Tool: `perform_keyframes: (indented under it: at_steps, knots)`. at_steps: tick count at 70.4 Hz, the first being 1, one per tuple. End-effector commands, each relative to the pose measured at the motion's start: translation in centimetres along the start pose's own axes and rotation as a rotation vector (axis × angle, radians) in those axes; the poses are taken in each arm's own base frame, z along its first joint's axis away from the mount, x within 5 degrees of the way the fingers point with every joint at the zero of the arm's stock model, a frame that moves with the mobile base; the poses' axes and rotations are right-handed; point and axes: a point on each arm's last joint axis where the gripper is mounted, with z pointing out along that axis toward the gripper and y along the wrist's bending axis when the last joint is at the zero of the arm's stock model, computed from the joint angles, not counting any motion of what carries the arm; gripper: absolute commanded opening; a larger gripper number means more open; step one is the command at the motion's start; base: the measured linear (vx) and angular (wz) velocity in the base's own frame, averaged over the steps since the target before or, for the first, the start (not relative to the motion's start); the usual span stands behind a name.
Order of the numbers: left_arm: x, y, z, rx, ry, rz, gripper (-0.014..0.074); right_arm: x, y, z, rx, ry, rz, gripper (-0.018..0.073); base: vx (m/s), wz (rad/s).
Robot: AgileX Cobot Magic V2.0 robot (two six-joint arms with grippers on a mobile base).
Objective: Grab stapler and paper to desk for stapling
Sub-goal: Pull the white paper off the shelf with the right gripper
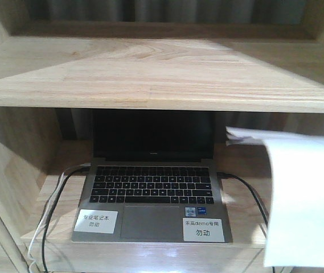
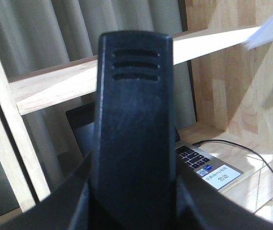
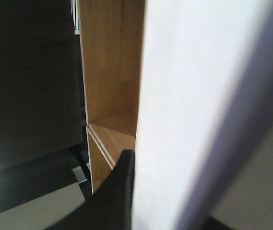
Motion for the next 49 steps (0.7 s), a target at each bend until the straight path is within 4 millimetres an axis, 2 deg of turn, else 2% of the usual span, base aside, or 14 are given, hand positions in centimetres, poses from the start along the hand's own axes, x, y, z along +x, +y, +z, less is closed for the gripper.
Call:
perform_keyframes:
  at_steps: [1, 49]
  knots:
    - [-1.53, 0.30, -0.02, -0.020, -0.113, -0.012, -0.0006, -0.07, 0.80, 0.55, -0.071, 0.008, -0.022, -0.0002, 0.00, 0.00]
    - [-1.53, 0.30, -0.02, -0.020, -0.113, -0.012, -0.0006, 0.18, 0.66, 0.55, -0.055, 0.036, -0.033, -0.0002, 0.00, 0.00]
